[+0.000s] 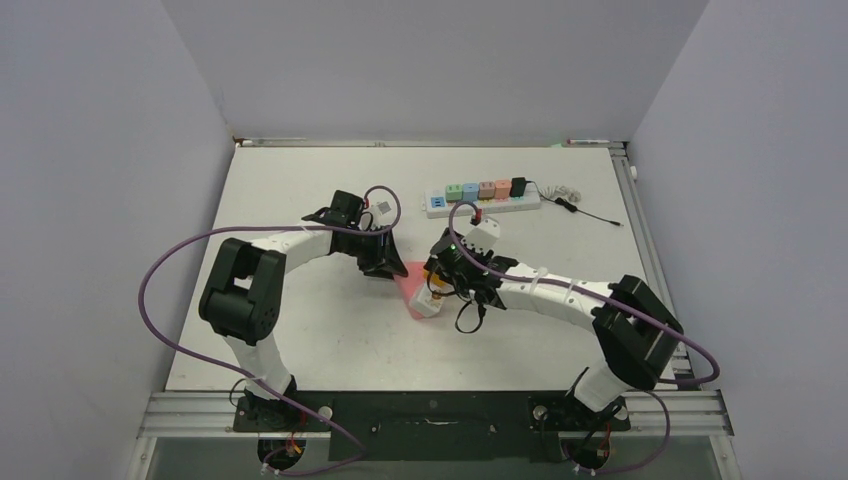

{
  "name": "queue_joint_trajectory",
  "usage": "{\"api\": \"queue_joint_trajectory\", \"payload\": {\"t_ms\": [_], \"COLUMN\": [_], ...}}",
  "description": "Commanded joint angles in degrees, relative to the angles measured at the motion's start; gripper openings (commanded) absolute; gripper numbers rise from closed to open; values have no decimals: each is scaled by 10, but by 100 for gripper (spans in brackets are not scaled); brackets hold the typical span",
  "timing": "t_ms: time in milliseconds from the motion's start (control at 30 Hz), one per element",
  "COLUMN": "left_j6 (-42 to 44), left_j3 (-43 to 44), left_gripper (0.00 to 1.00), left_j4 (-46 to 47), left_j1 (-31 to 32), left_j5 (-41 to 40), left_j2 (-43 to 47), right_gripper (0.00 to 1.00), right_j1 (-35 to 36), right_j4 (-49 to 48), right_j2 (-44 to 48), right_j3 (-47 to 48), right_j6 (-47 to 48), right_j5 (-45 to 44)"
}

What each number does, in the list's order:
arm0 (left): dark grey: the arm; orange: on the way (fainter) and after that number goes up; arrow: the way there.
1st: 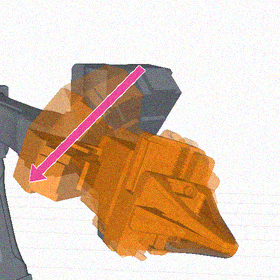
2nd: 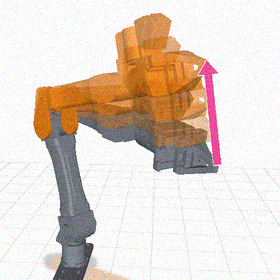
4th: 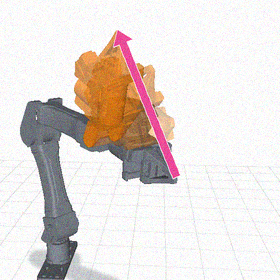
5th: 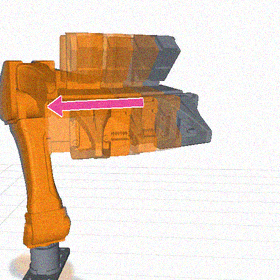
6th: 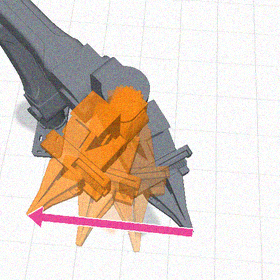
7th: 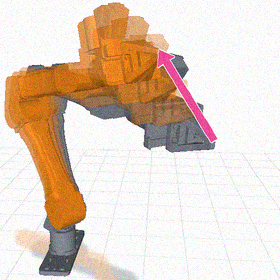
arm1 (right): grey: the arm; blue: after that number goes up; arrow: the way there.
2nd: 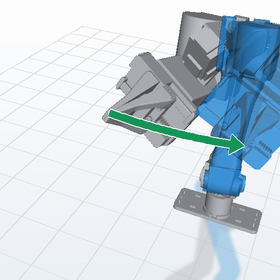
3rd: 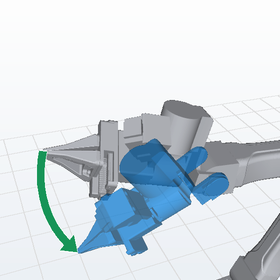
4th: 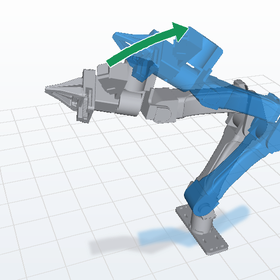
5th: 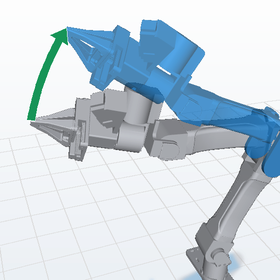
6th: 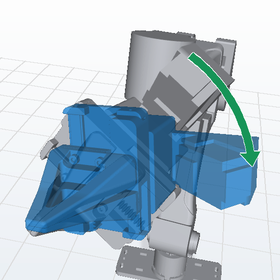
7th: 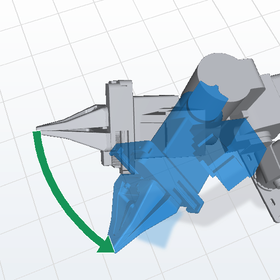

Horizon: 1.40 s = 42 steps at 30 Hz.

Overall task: Pull the plug off the socket
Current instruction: Remove the plug from the socket.

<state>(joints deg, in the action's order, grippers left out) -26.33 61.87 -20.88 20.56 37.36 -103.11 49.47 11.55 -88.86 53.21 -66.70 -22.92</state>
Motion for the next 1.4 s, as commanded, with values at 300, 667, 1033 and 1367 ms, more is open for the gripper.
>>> {"api": "queue_joint_trajectory", "payload": {"t_ms": [300, 667, 1033, 1367], "left_j6": [28, 29, 39, 42], "left_j3": [8, 10, 13, 14], "left_gripper": [0, 0, 0, 0], "left_j4": [-3, -6, -12, -14], "left_j1": [5, 4, 4, 4], "left_j5": [-48, -53, -75, -85], "left_j2": [-7, -6, 2, 5], "right_gripper": [5, 5, 5, 5], "right_j1": [80, 75, -27, -80], "right_j4": [149, 116, 24, -49], "right_j2": [-66, -56, -15, -15], "right_j3": [131, 115, 14, -52], "right_j6": [42, 59, 49, 17], "right_j5": [-147, -126, 21, 137]}}
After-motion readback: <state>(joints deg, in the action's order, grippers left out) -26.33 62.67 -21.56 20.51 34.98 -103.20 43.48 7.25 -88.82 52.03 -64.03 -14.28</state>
